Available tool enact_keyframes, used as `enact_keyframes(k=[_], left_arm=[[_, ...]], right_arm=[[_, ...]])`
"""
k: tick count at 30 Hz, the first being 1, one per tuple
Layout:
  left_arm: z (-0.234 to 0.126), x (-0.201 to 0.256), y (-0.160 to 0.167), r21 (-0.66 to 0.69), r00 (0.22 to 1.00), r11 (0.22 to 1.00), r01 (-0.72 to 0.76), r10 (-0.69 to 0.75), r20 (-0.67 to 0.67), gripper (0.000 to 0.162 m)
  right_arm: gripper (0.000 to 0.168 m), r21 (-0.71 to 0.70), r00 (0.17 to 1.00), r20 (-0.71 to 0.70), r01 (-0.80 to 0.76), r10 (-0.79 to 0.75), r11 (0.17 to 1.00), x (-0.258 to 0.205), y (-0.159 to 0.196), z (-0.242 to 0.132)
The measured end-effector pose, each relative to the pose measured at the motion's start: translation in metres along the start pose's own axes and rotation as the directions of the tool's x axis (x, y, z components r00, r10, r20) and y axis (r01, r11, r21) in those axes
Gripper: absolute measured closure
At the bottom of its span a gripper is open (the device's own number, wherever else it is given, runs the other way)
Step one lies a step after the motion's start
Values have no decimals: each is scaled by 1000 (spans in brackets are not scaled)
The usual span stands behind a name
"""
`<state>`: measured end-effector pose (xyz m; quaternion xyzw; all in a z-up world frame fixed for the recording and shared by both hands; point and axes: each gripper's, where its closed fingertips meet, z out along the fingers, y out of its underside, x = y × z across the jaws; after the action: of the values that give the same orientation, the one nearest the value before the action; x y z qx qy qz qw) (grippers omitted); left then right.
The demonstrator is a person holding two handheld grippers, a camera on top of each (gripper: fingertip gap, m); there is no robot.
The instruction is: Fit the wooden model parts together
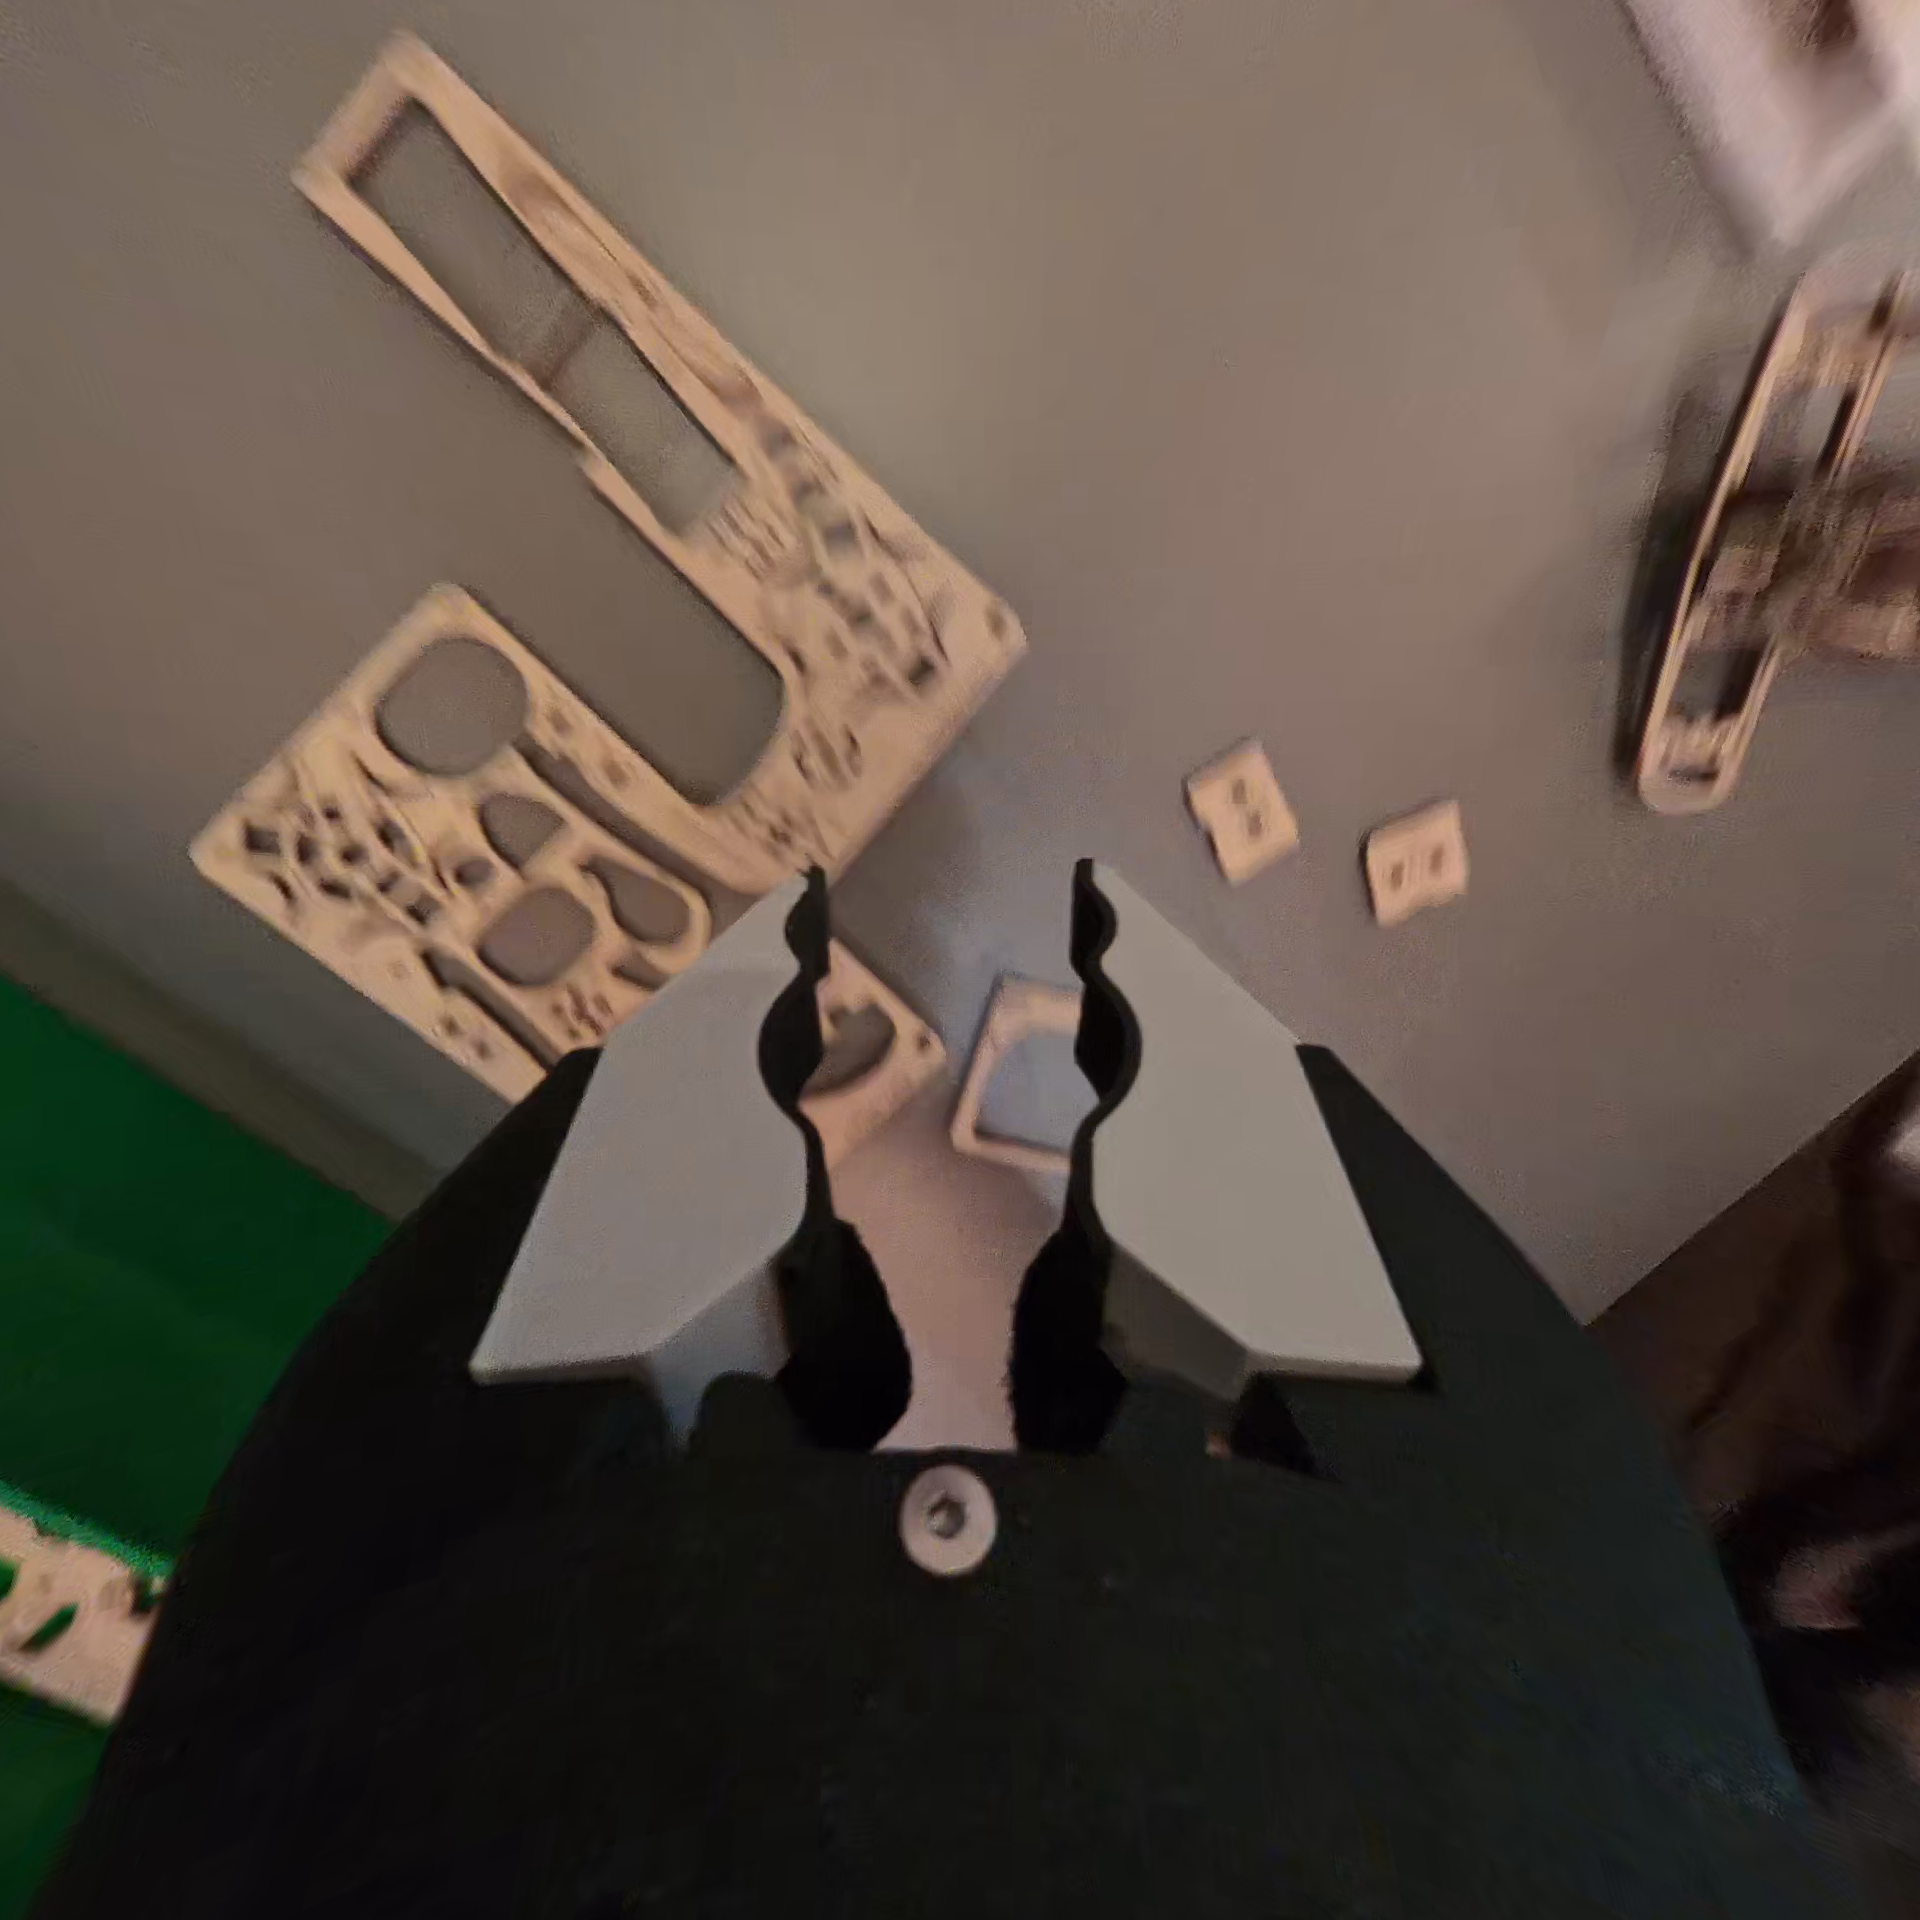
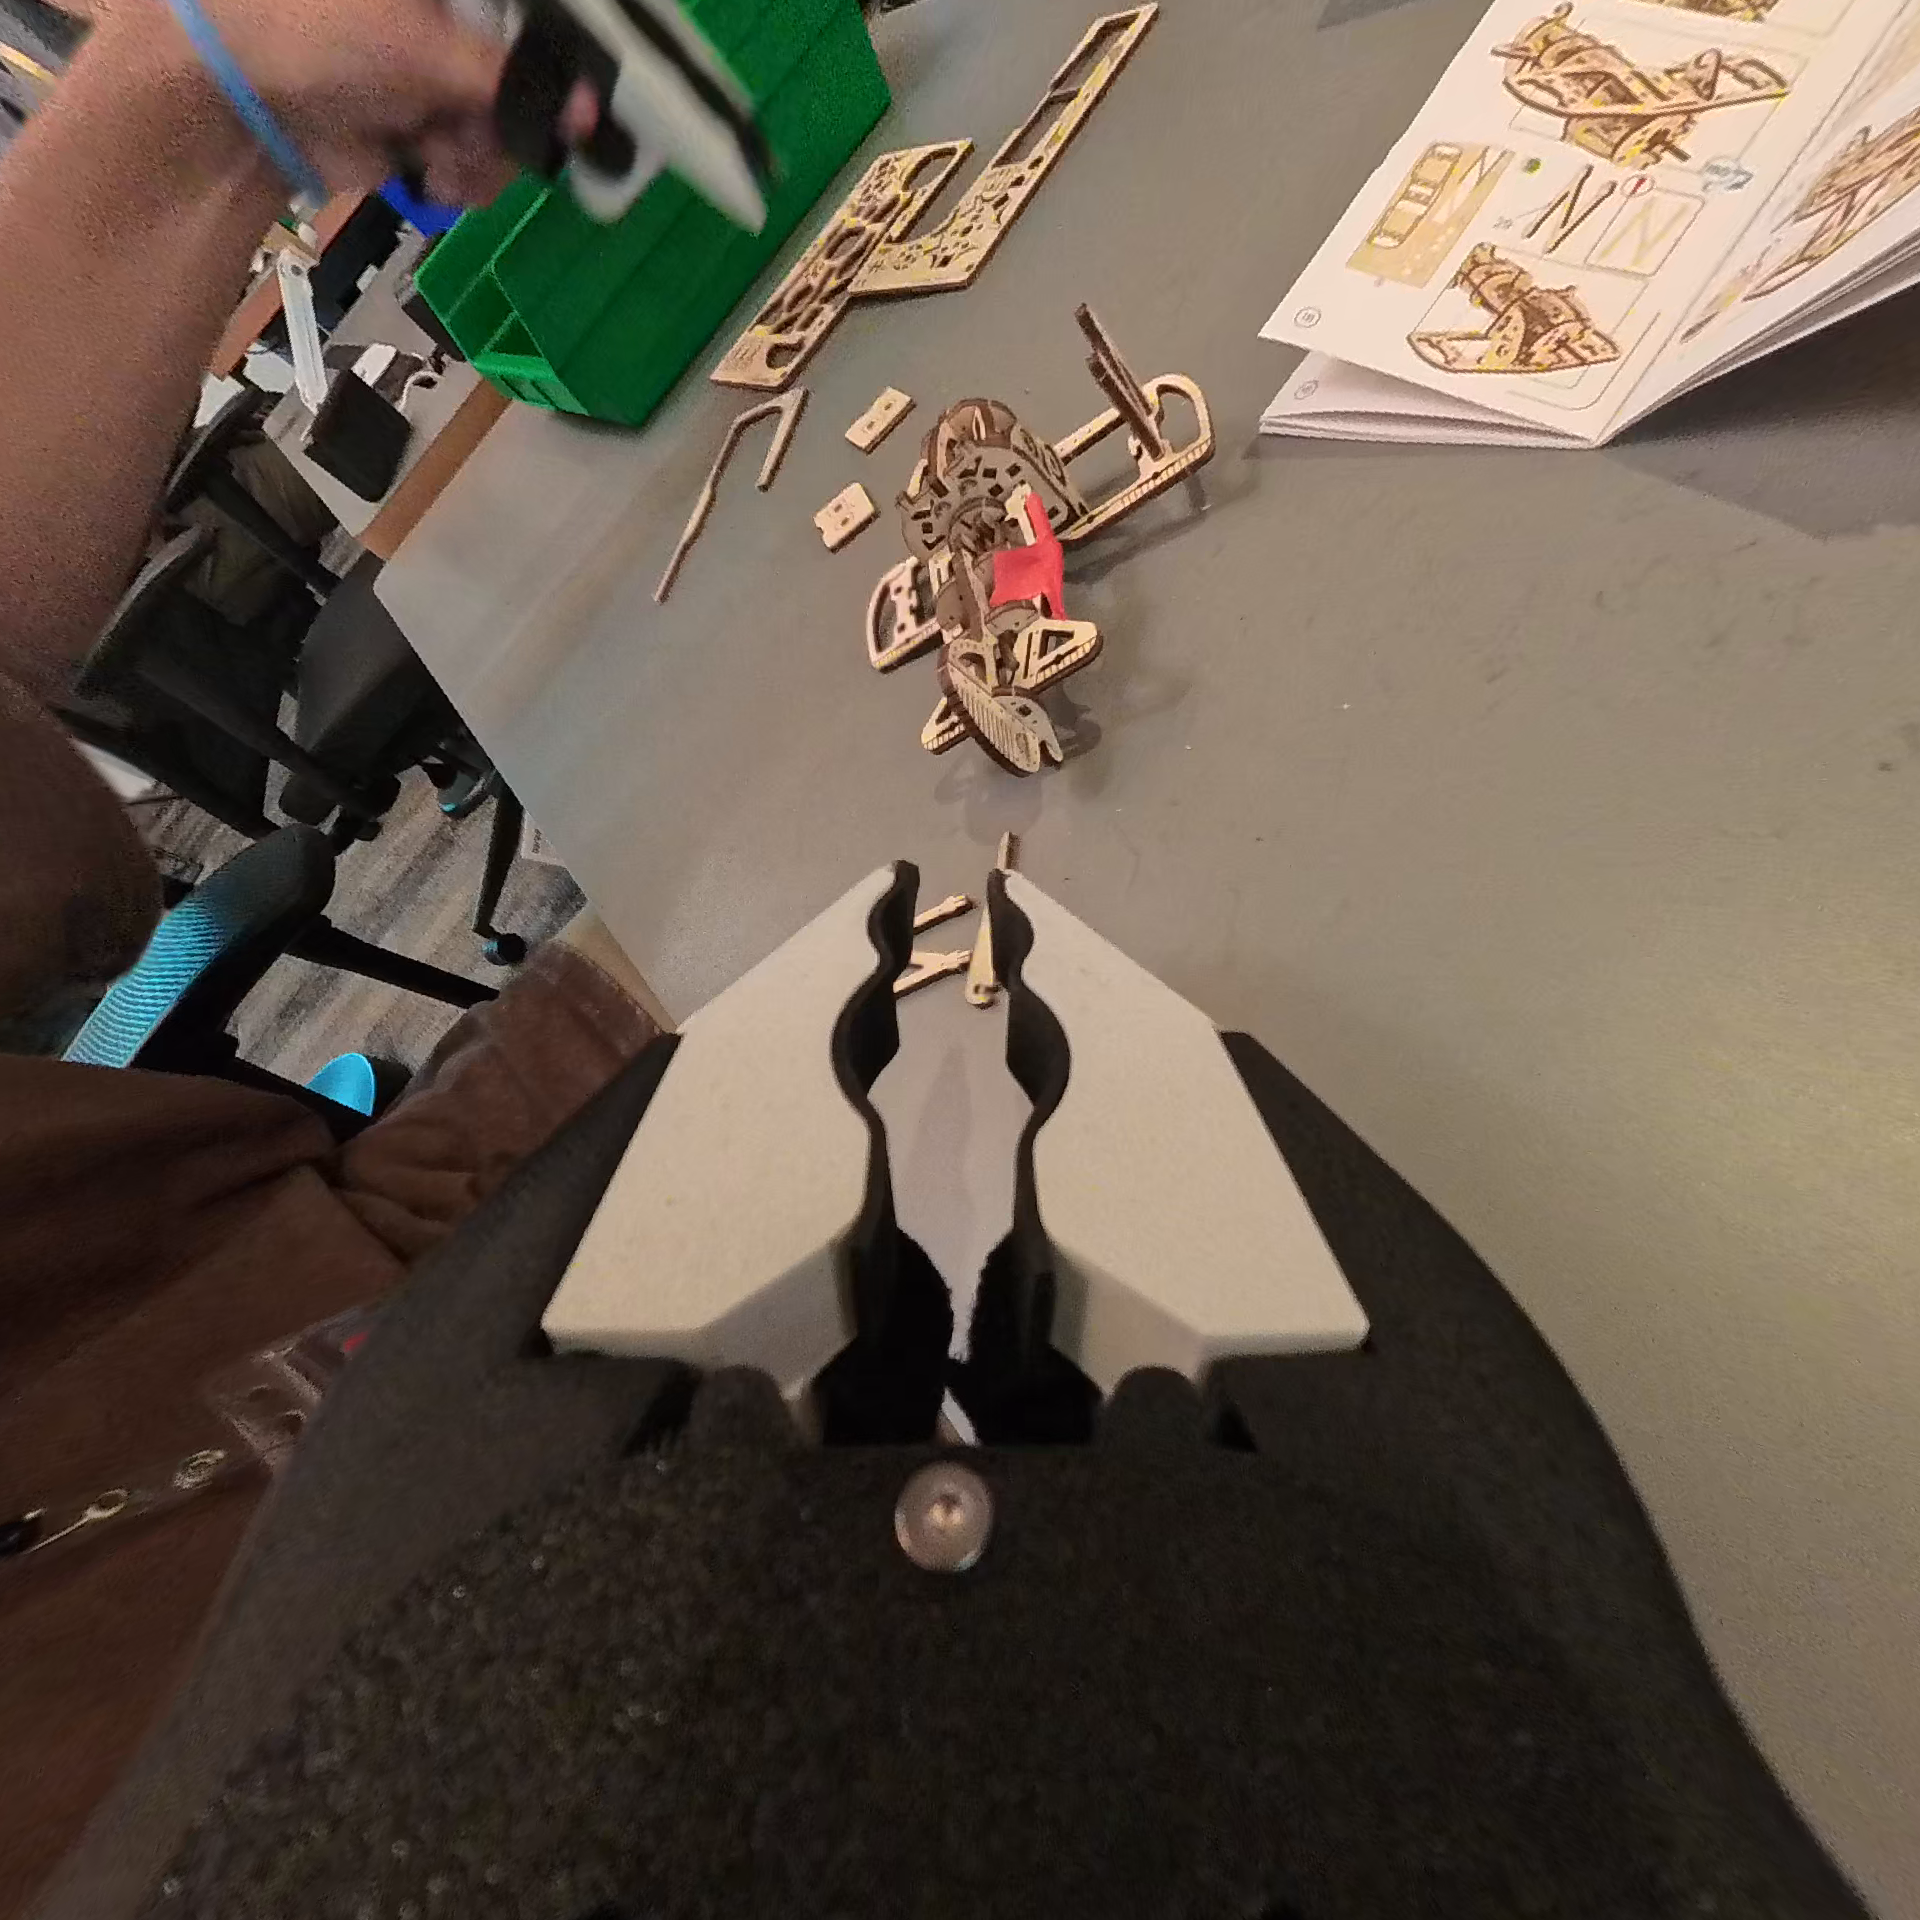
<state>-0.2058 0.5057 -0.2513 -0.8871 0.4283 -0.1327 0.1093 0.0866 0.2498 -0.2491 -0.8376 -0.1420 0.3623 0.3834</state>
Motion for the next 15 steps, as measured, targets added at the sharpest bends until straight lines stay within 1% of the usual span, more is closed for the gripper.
enact_keyframes(k=[1, 2, 3, 4, 5, 6, 8, 9, 10, 11, 13, 15], left_arm=[[1, 8, 25, -20, 999, 999, -26, 27, 44, 123], [5, 12, 50, -52, 996, 999, -3, 8, 86, 123], [11, 16, 73, -64, 993, 996, 54, -47, 106, 120], [18, 24, 89, -52, 989, 991, 125, -120, 88, 117], [23, 32, 99, -18, 977, 979, 205, -204, 60, 117], [25, 38, 101, 46, 955, 955, 295, -296, 31, 117], [24, 51, 94, 191, 877, 856, 480, -475, -75, 117], [25, 54, 95, 224, 839, 810, 541, -537, -86, 117], [28, 57, 97, 244, 824, 791, 561, -561, -76, 117], [31, 61, 97, 252, 823, 789, 560, -564, -64, 119], [33, 56, 101, 278, 816, 787, 550, -578, 21, 128], [34, 55, 102, 290, 799, 775, 561, -599, 53, 132]], right_arm=[[156, 4, 1000, 1, -6, 6, 1000, 1, -1, -1], [156, 6, 1000, 3, -14, 14, 1000, 2, -1, -1], [156, 7, 1000, 8, -23, 23, 1000, 2, -1, -1], [156, 7, 999, 14, -30, 30, 1000, 2, -1, 0], [156, 7, 999, 18, -37, 37, 999, 2, 0, 1], [156, 6, 999, 25, -43, 43, 999, 2, 0, 2], [156, 0, 998, 40, -51, 51, 999, 0, 1, 5], [156, -3, 998, 45, -53, 53, 999, -1, 2, 6], [155, -7, 998, 48, -51, 52, 999, -2, 2, 7], [155, -9, 998, 49, -48, 48, 999, -3, 2, 8], [155, -10, 998, 49, -35, 35, 999, -6, 2, 7], [156, -8, 998, 50, -24, 25, 1000, -9, 1, 6]])
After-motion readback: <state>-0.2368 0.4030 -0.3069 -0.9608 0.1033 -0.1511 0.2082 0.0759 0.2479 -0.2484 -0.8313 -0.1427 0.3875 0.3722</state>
